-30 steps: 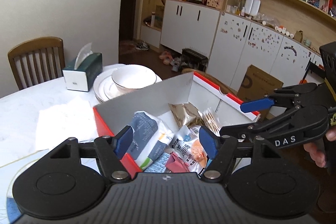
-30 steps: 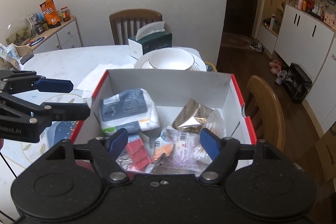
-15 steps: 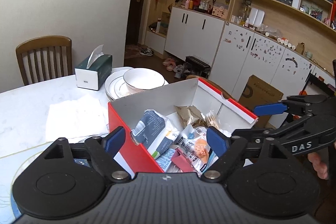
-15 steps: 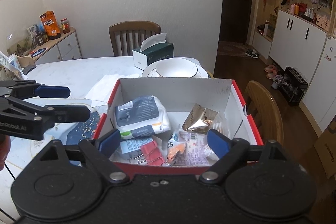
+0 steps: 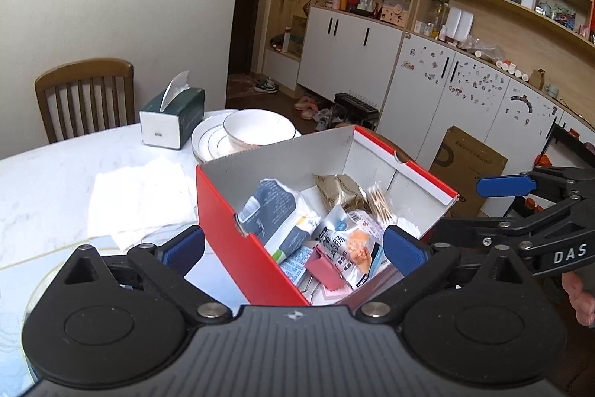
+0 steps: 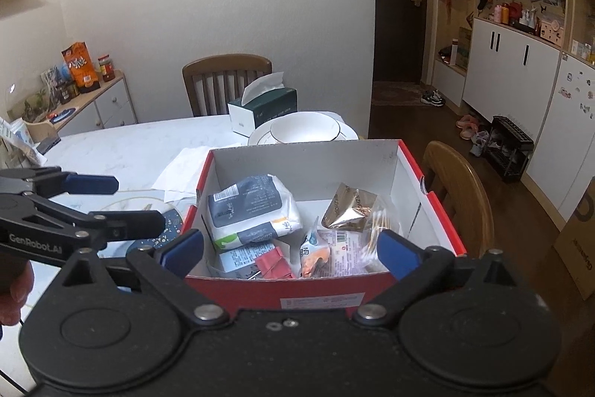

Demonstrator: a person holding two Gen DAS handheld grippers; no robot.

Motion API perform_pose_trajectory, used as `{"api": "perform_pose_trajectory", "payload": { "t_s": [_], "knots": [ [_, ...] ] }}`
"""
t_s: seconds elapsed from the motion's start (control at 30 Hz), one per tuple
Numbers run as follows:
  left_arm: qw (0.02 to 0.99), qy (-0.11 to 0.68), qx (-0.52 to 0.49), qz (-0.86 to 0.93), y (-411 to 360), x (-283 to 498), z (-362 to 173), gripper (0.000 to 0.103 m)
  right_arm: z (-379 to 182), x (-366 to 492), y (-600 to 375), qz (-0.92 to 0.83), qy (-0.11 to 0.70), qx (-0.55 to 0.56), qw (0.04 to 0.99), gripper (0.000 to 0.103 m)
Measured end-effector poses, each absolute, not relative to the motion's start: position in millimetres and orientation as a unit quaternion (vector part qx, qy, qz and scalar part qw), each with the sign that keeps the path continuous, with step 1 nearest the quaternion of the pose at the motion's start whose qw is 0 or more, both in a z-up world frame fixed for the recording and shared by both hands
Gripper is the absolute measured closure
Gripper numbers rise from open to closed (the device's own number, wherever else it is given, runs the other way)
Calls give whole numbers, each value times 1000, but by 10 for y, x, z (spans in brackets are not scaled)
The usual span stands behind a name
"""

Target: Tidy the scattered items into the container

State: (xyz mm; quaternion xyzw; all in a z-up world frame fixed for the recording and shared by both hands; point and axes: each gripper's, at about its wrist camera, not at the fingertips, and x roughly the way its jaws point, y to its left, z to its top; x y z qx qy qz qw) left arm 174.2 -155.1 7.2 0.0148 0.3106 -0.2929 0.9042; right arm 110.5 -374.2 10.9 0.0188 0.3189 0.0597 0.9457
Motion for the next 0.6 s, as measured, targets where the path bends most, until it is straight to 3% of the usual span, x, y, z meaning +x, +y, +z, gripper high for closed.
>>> {"api": "perform_pose_trajectory", "payload": {
  "t_s": [0.6],
  "knots": [
    [906,312,39,-284,-1467,1577,59,0,107,931,-3599,43,308,27,950,2]
  ]
}}
